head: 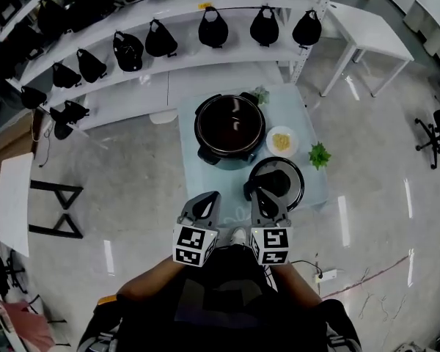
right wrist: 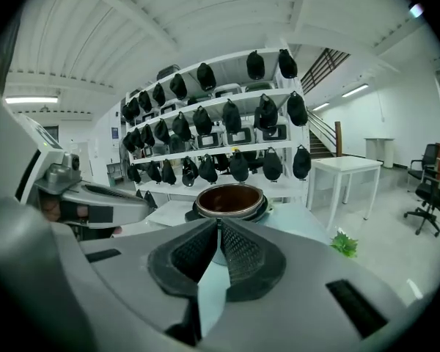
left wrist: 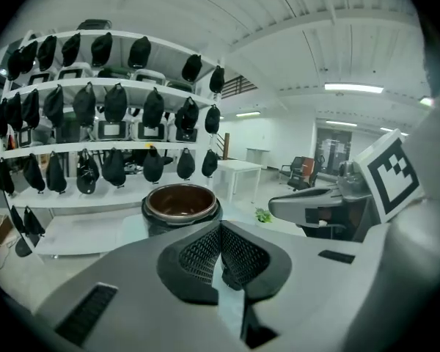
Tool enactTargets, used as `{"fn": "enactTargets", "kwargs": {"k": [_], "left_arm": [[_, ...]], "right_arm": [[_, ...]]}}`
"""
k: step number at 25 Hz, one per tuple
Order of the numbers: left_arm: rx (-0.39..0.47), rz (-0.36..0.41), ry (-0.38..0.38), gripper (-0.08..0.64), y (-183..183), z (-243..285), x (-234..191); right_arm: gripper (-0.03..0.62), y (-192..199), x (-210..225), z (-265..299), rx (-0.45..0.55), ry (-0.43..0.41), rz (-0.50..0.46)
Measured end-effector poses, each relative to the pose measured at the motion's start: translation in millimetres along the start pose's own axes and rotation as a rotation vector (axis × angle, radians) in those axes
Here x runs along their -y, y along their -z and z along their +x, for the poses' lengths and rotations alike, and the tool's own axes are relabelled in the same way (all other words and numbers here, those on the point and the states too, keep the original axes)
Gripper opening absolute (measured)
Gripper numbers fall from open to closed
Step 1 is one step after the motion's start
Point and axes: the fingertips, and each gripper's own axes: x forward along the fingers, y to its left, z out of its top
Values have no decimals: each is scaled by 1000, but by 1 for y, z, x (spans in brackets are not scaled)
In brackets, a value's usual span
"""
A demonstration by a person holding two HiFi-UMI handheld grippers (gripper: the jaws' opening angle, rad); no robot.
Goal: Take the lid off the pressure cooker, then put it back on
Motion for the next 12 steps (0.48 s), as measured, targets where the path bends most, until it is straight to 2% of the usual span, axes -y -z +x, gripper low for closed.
{"fn": "enactTargets", "kwargs": {"k": [5,12], "left_arm": [[17,38,85,8,-14,15,5],[45,133,263,8,-25,8,-3]], "right_arm": [[31,-2,3,-10,9,67,21],[32,-8,-14,-29,52,265,127]]}}
